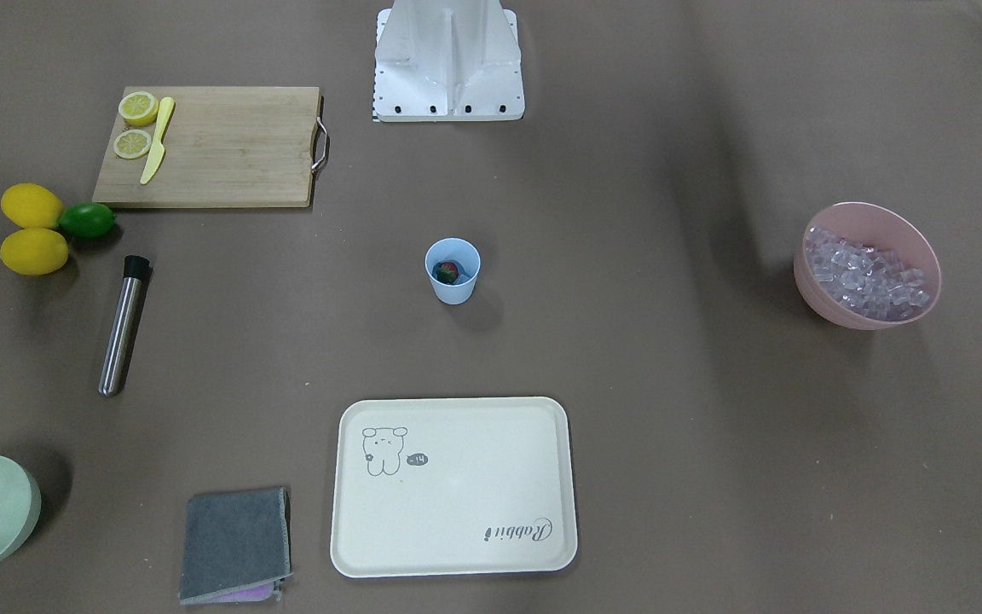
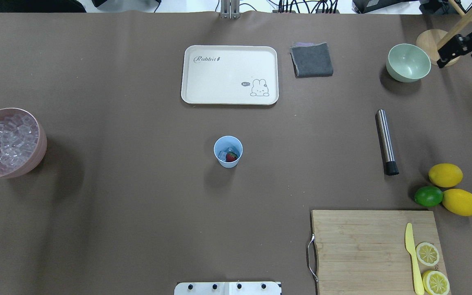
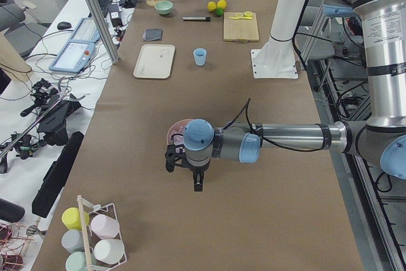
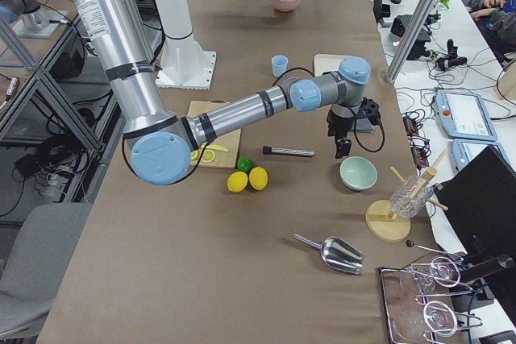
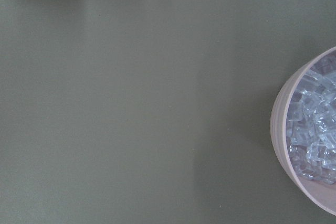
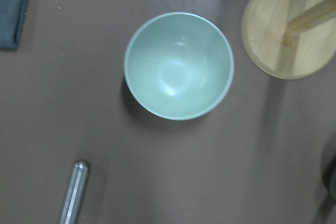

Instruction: Mash ice and strawberries in cup

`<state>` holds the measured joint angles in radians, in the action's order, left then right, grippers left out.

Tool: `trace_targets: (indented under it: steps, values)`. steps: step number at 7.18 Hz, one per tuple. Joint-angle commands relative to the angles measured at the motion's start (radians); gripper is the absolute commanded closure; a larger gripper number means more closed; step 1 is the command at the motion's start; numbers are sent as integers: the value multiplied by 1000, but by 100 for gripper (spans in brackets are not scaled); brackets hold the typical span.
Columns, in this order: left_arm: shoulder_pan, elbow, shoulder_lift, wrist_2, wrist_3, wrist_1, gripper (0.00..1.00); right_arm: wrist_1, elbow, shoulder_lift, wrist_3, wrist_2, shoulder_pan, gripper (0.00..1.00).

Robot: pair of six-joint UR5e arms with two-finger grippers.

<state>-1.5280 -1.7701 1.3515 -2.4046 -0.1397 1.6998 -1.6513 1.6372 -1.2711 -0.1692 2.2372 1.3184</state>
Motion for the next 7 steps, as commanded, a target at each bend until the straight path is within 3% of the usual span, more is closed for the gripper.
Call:
trace_targets:
  steps: [1, 3, 4, 7]
  values:
    - [5, 1, -6, 16, 0, 0, 0, -8, 125, -187, 133, -7, 115, 0]
    - [5, 3, -9, 16, 0, -3, 0, 2, 199, -394, 137, -22, 148, 0]
    - [5, 4, -9, 16, 0, -3, 0, 1, 197, -456, 122, -98, 148, 0]
    - [5, 8, -9, 16, 0, -3, 0, -5, 179, -491, 123, -93, 151, 0]
